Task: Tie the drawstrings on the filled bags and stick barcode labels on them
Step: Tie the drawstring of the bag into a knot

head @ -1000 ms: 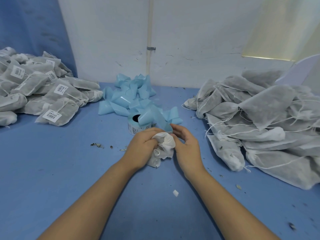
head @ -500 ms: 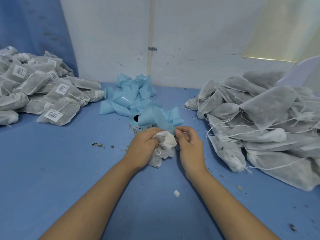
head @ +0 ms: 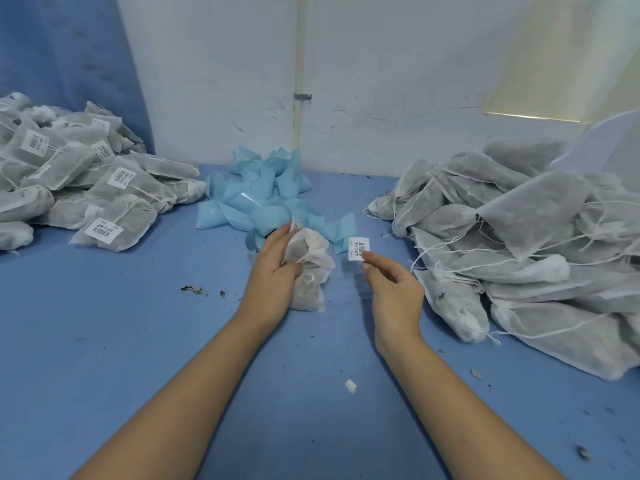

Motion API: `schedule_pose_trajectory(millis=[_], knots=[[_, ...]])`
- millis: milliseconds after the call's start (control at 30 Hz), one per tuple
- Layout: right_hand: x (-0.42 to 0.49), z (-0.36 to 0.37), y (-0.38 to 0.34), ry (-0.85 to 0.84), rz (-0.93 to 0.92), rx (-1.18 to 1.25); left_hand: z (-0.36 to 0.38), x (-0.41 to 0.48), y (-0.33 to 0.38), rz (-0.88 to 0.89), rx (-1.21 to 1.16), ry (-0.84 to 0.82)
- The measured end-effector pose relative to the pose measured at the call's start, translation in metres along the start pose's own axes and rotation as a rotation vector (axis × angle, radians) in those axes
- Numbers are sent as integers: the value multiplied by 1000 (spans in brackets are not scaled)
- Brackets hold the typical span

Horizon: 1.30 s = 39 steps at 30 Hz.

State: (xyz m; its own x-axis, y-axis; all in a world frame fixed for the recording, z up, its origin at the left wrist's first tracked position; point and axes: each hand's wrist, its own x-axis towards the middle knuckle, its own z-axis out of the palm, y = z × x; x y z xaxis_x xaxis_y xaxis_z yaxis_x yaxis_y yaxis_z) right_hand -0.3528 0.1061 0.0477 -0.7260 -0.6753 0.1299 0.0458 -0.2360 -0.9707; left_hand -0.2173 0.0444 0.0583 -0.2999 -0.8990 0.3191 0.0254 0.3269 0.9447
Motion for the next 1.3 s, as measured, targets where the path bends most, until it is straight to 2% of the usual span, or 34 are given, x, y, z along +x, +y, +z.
schedule_pose_trajectory(millis=[200,467,600,700,767,933,1300], knots=[[-3,1,-4,-19,50,88,0,2,-3,-10,-63,96],[-3,1,-6,-43,66,10,8,3,3,-69,-127,193],[-3,3,-17,9,189,226,12,2,6,-79,-154,270],[-11,8,-25,-53,370,478,13,4,8,-72,-173,343],[-18,14,-27,-128,439,539,13,4,10,-59,-191,375],[-31,23,-23,-310,457,438,13,4,14,-67,-248,385],[-28,22,-19,-310,484,272,18,2,22,-118,-367,341]])
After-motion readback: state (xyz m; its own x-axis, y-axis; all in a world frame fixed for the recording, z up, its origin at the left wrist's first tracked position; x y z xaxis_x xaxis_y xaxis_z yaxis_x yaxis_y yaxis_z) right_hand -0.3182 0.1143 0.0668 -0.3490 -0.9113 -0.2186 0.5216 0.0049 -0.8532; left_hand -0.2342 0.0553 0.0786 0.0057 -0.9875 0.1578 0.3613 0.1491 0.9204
